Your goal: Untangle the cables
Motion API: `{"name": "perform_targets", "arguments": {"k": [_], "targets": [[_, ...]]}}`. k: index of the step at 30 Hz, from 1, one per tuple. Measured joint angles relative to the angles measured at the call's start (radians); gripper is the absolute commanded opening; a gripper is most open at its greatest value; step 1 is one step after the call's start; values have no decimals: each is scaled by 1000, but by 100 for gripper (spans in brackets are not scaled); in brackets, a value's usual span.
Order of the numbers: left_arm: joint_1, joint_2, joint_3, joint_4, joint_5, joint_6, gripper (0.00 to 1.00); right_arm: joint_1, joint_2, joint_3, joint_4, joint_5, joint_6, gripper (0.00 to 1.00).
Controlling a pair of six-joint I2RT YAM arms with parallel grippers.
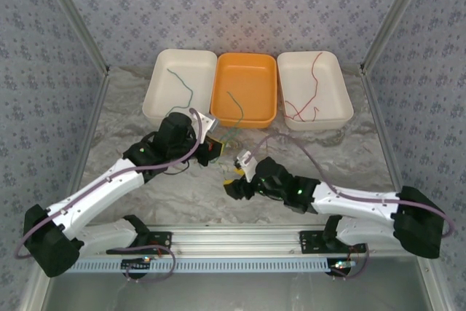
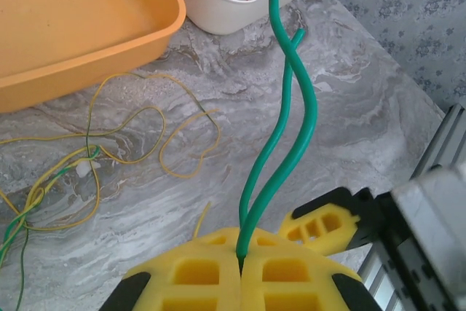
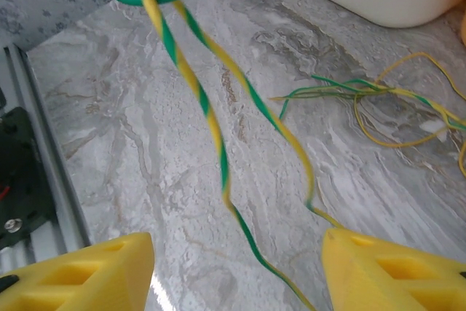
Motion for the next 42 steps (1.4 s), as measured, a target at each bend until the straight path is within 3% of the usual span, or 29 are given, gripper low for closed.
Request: {"name": "perform_targets", "arguments": {"k": [5,7,12,13,20,30,36,42], "targets": [[0,0,2,-14,3,0,0,21,110,43,99,57,-26,62],[0,0,2,-14,6,-2,0,27,140,60,117,80,-29,56],[7,0,2,-16,5,-11,0,33,202,101,145,140,-37,3],[7,0,4,-19,5,-11,0,33,203,105,145,157,-32,0],[6,-11,30,-39,10,-11,0,-7,87,106,43,266,-7,0],[3,-26,-32,-53,47,-37,0,-354,-219,115,-154,277,64,0],[4,-100,-60,-34,27,-85,0,-574,-278,126,-275,121,170,0],[-10,-164,-127,100,27,-166,0,-803,-219,88,-318,-108,362,0]]}}
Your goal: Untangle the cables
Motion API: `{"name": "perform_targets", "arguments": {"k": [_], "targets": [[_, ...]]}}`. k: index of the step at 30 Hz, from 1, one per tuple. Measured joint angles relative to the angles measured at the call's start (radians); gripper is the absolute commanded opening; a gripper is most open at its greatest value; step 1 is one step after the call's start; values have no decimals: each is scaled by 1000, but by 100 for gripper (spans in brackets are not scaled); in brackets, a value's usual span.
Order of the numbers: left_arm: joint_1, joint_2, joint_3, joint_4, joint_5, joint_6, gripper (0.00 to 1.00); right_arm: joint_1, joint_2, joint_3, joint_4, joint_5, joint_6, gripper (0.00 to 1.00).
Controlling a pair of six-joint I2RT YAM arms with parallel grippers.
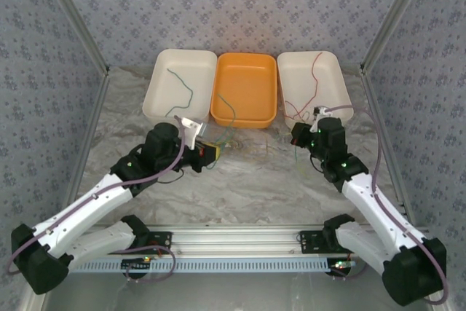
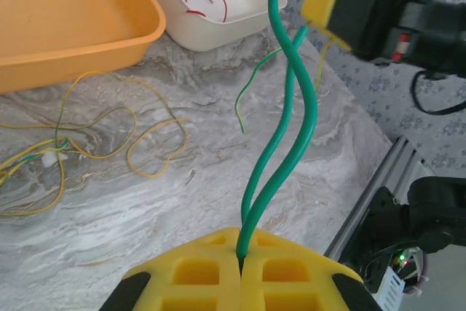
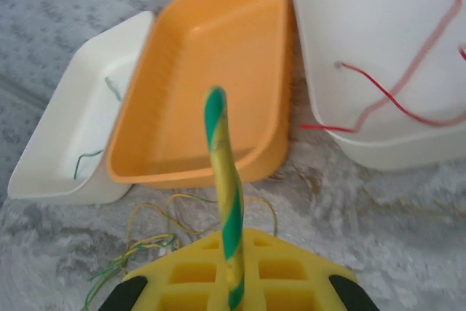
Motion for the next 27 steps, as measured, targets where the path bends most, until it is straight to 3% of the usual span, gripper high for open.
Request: {"name": "perform_targets", "arguments": {"k": [4,9,12,14,17,19,22,27], "targets": [[-18,21,-14,42,-9,-29,0,-98,107,-67,47,-121,115,0],[-64,50,-14,90,-36,-45,0,-171,160,-163,111,-169,271,1],[-92,66,-14,117,-50,-53,0,-206,159,-191,118,-166,338,39],[-106,78,-15,132,-62,-58,0,-218,156,-190,109,-158,348,50],[-117,92,-16,143,-76,-61,0,-209,105,-179,50,-127,343,53],[-118,97,-16,154,-84,-61,0,-178,40,-154,-15,-88,322,52],[-118,104,-16,169,-94,-61,0,-54,-92,-90,-94,-11,287,46],[-129,137,-16,186,-100,-61,0,280,-203,-37,-74,83,280,51]]}}
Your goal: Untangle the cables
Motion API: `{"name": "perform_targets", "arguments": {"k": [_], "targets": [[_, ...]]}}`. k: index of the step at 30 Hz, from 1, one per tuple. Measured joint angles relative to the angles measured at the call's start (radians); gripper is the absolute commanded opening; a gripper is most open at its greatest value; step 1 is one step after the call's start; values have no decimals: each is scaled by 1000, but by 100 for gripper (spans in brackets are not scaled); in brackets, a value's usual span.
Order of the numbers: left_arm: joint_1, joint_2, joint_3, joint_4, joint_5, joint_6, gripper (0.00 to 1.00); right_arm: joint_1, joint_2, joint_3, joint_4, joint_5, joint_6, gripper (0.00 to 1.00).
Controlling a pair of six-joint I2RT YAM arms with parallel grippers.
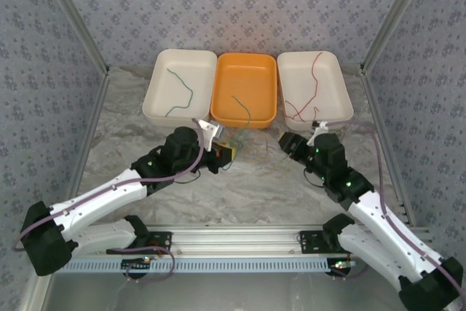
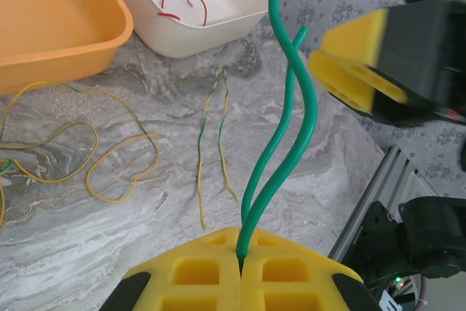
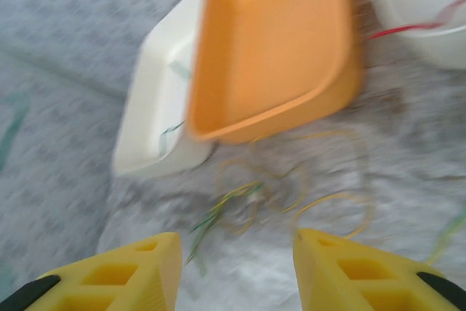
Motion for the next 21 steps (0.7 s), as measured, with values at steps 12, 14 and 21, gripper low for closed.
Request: {"name": "perform_targets", "arguments": {"k": [12,14,21], "targets": [[-21,43,0,1,-21,0,0,273,158,60,159,67,42,38],[-23,43,0,1,-21,0,0,277,175,60,177,67,49,37],[-34,43,0,1,-24,0,0,281,223,83,200,81,62,30]]}}
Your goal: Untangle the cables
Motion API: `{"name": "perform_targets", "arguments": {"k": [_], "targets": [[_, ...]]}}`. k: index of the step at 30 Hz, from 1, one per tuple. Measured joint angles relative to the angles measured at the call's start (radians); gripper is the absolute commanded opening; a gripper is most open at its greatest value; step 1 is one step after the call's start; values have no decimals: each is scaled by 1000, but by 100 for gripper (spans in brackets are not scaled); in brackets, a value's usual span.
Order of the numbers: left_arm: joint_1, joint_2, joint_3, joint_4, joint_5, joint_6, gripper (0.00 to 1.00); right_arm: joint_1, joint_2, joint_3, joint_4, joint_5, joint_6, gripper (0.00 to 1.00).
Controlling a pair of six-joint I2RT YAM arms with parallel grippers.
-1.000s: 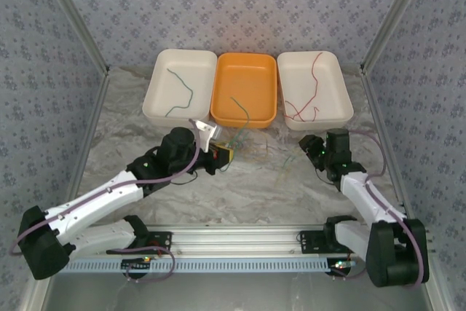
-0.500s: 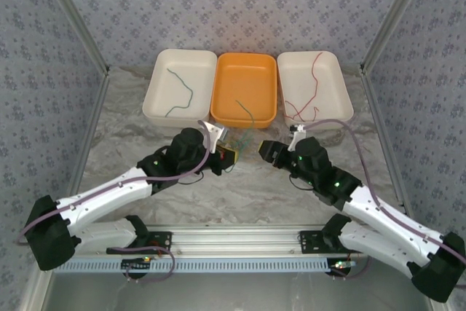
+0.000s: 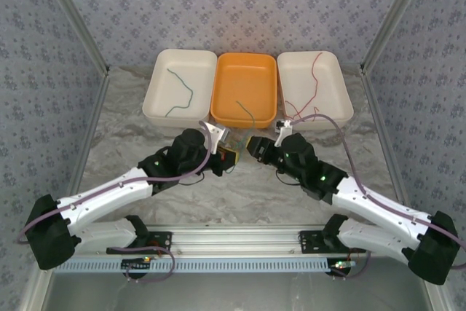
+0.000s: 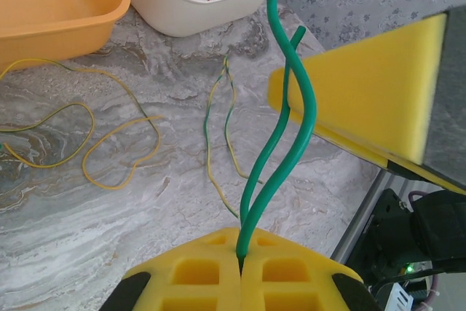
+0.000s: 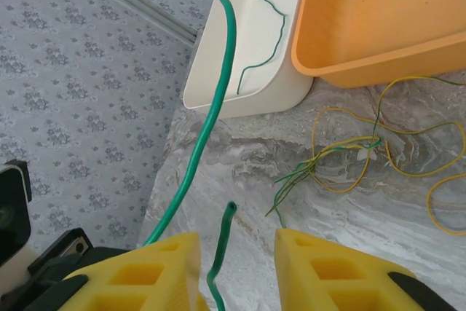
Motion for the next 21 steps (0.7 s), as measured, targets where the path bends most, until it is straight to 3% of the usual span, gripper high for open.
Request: {"name": "perform_targets", "arguments": {"k": [5,8,21], "targets": [[-11,0,0,0,-3,0,0,-1,40,32,10,0,2,22],[-19,0,0,0,-9,0,0,-3,58,33,15,1,4,8],[-26,-28,3,26,-99,-57,0,-3,-56,2,-6,83,56,0]]}}
